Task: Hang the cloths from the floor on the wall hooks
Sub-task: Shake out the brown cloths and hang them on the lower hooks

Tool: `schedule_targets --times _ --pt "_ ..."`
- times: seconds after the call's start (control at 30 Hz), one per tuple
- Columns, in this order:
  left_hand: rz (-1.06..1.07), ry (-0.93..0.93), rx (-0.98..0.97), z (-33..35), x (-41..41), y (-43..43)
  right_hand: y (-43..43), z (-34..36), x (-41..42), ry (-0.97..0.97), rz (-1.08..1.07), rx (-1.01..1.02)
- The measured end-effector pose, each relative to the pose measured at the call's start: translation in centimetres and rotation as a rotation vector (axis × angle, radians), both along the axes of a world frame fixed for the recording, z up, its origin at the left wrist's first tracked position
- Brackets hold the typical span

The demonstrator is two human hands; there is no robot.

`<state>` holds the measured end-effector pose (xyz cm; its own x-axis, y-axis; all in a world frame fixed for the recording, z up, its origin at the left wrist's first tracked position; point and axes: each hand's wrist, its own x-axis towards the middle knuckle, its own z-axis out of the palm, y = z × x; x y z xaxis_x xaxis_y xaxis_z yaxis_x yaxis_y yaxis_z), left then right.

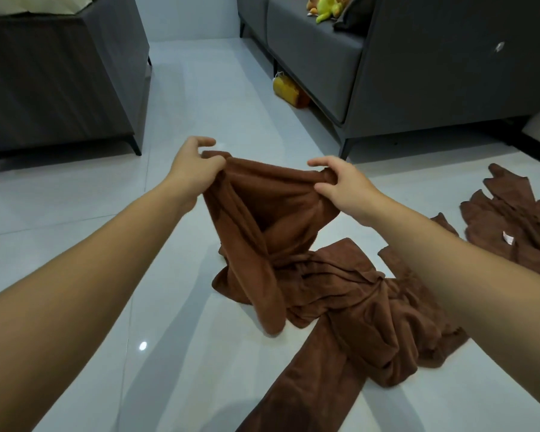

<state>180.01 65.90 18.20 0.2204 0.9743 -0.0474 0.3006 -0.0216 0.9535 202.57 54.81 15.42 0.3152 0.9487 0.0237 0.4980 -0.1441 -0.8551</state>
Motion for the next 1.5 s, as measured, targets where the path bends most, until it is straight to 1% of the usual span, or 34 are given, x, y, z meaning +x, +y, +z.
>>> schedule_targets --times 0.07,0.13,0.17,0.23,0.27,0.3,0.37,0.4,0.43,0.67,0.7,0.8,0.87,1.0,1.07,1.17,1.23,1.3,1.33,1.37,1.43,1.47,1.5 --pt "0.021 0.029 0.017 0.1 -0.8 0.4 0.0 0.3 0.7 0.054 -0.041 -0.003" --pt "-0.035 -0.020 -0.025 -0.1 -1.1 0.3 -0.1 0.8 0.4 0.183 -0.114 0.018" --pt "-0.064 -0.062 -0.059 -0.2 -1.1 0.2 -0.1 1.1 0.3 0.283 -0.145 0.029" --pt "-0.083 -0.127 -0.110 -0.4 -0.7 0.0 -0.3 1.6 0.1 0.508 -0.104 -0.010" --pt "-0.077 -0.162 -0.122 -0.3 -0.6 0.1 -0.4 1.7 0.3 0.550 -0.044 -0.062" --pt "-0.068 -0.196 -0.128 -0.2 -0.4 0.1 -0.5 1.8 0.4 0.494 0.018 -0.129" --pt "-0.068 -0.201 -0.097 0.1 -0.5 0.3 -0.8 1.6 0.3 0.142 0.087 -0.252" --pt "-0.078 -0.174 -0.073 0.2 -0.6 0.4 -0.9 1.4 0.2 -0.013 0.080 -0.269" --pt "-0.079 -0.145 -0.055 0.2 -0.8 0.5 -0.9 1.1 0.1 -0.086 0.061 -0.262" --pt "0.124 -0.054 -0.039 -0.5 -2.2 1.6 -1.0 0.5 2.0 -0.134 -0.126 -0.204" --pt "0.148 -0.032 -0.036 -0.5 -2.4 1.7 -1.1 0.5 2.3 -0.094 -0.135 -0.204" --pt "0.193 0.037 -0.020 -0.3 -2.6 2.1 -1.5 0.8 2.9 0.138 -0.093 -0.197" --pt "0.204 0.074 -0.015 -0.2 -2.6 2.0 -1.5 0.7 3.3 0.248 -0.074 -0.164" --pt "0.220 0.119 -0.016 -0.5 -3.0 2.2 -0.9 0.8 3.5 0.423 -0.233 -0.013" --pt "0.216 0.080 -0.013 -0.5 -3.4 2.4 -1.0 1.0 3.5 0.498 -0.309 0.044" --pt "0.217 -0.063 -0.033 -0.3 -4.1 2.7 -1.2 1.3 3.8 0.583 -0.380 0.091" --pt "0.219 -0.150 -0.062 -0.1 -4.4 2.7 -1.3 1.7 4.2 0.684 -0.324 0.119" --pt "0.216 -0.217 -0.072 0.1 -4.6 2.7 -1.5 2.0 4.7 0.765 -0.212 0.150" --pt "0.211 -0.224 -0.062 0.3 -4.7 2.7 -1.6 2.0 5.0 0.729 -0.167 0.157" --pt "0.206 -0.202 -0.039 0.5 -4.9 2.7 -1.6 2.1 5.2 0.616 -0.134 0.153" --pt "0.199 -0.048 0.045 0.7 -5.3 2.9 -1.7 2.2 5.3 0.248 -0.123 0.122" --pt "0.194 0.043 0.092 0.8 -5.5 3.0 -1.7 2.3 5.3 0.100 -0.140 0.116" --pt "0.190 0.113 0.134 0.9 -5.6 3.1 -1.7 2.4 5.1 0.002 -0.156 0.109"
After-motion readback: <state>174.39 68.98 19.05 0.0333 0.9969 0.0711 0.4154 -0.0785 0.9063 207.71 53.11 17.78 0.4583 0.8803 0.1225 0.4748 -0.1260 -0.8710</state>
